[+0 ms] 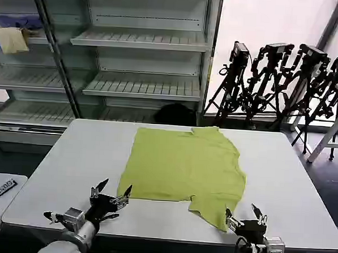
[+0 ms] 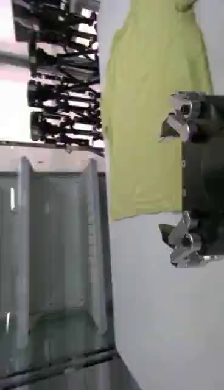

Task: Fold and organize the clothes.

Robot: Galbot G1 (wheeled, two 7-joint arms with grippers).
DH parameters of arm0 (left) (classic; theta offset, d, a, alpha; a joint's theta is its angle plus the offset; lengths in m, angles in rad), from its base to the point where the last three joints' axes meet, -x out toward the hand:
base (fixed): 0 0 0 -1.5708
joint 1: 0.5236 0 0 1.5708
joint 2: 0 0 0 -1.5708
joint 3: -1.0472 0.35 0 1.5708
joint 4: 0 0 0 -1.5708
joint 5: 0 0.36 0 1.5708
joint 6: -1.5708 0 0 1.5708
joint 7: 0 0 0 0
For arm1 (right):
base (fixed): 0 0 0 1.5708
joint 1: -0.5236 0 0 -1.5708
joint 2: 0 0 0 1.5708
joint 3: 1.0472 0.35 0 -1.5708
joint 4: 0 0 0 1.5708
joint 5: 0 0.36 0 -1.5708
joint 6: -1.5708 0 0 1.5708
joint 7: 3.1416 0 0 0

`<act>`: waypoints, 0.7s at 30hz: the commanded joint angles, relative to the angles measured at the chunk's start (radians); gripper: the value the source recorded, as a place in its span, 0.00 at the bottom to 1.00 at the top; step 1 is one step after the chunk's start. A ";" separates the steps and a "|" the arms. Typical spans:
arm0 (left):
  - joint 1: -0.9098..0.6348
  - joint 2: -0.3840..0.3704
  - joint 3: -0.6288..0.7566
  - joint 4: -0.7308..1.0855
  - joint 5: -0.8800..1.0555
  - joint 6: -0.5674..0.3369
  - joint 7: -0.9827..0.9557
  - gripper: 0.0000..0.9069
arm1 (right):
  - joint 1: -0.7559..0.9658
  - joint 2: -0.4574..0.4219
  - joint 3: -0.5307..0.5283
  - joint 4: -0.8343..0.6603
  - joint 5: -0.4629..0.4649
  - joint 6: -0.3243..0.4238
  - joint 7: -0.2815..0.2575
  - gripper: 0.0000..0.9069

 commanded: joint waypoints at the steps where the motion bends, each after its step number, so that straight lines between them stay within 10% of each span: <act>1: 0.001 -0.002 0.029 0.023 0.093 0.061 -0.007 1.00 | 0.002 0.005 -0.015 -0.029 0.016 -0.033 0.002 1.00; 8: 0.011 -0.005 0.023 0.014 0.077 0.061 -0.010 1.00 | 0.004 0.005 -0.022 -0.024 0.019 -0.033 0.003 0.50; 16: 0.017 -0.012 0.020 0.035 0.077 0.061 -0.018 0.96 | 0.004 0.000 -0.025 -0.036 0.003 -0.033 0.000 0.44; 19: 0.001 -0.019 0.018 0.064 0.071 0.061 -0.023 0.67 | 0.003 0.001 -0.027 -0.037 -0.007 -0.032 -0.004 0.29; 21: -0.006 -0.022 0.014 0.079 0.060 0.061 -0.029 0.02 | 0.001 0.001 -0.028 -0.036 -0.014 -0.032 -0.007 0.12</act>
